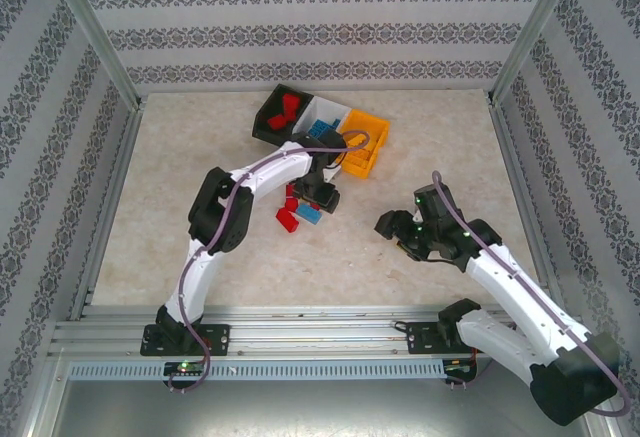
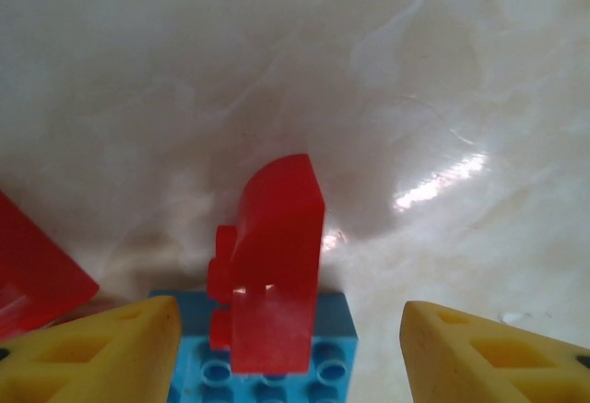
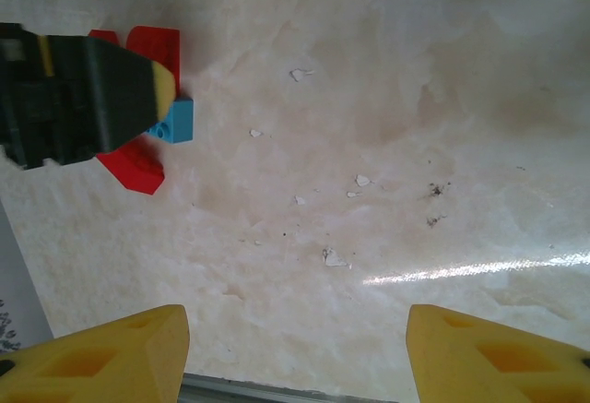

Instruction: Sort the legos into containers by color

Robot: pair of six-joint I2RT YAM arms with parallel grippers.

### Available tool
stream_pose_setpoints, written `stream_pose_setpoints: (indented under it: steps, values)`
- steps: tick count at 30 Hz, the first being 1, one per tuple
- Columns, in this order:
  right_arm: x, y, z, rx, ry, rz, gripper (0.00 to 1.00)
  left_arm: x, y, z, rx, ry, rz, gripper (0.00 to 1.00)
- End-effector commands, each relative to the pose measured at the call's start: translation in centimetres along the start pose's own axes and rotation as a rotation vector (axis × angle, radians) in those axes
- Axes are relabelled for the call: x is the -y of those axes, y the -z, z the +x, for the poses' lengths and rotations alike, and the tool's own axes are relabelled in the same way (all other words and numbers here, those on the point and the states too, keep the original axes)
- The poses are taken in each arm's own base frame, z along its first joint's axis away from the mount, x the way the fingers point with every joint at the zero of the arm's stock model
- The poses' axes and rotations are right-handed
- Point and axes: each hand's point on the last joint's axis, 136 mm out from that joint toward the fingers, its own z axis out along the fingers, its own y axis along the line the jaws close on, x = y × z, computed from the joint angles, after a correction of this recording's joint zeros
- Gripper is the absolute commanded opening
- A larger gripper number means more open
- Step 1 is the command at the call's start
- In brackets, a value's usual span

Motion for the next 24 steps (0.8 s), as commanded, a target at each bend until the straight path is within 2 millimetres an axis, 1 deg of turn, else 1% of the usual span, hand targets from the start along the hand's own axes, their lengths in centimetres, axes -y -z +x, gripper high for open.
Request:
stream_pose_setpoints:
  steps: [1,3,7,11,13,14,18,20,23,24]
  values:
    - [0.9,0.2,0.9,-0.024,-0.030,0.006,0.64,0.0,-0.6,-0.8,0.007,-0.042,-0.026,0.64]
    - [1.1,0.4,1.0,-0.019,-0.037,0.000,0.64,0.0,-0.9,-1.2,0.004,-0.047,-0.027,0.63]
    - [1.5,0.6,1.4,-0.016,-0.058,-0.006,0.64,0.2,-1.2,-1.8,0.004,-0.050,-0.023,0.59]
    - [1.5,0.7,1.6,-0.015,-0.068,-0.019,0.64,0.2,-1.0,-2.0,0.008,-0.046,-0.017,0.46]
    - [1.4,0.8,1.5,-0.009,-0.067,-0.019,0.64,0.2,-0.9,-1.9,0.006,-0.036,-0.005,0.37]
    - [1.4,0.8,1.5,-0.007,-0.067,-0.019,0.63,0.2,-0.8,-1.9,0.004,-0.026,0.004,0.36]
    - [1.3,0.7,1.4,-0.005,-0.068,-0.021,0.64,-0.2,0.3,-2.0,0.023,0.039,0.051,0.33]
    - [1.3,0.6,1.3,-0.005,-0.070,-0.021,0.64,-0.7,1.2,-2.1,0.046,0.078,0.081,0.32]
    - [1.1,0.4,1.2,-0.006,-0.069,-0.021,0.64,-1.9,2.8,-2.7,0.085,0.177,0.154,0.32]
    - [1.0,0.4,1.0,-0.005,-0.069,-0.021,0.64,-2.6,3.5,-3.0,0.104,0.228,0.188,0.32]
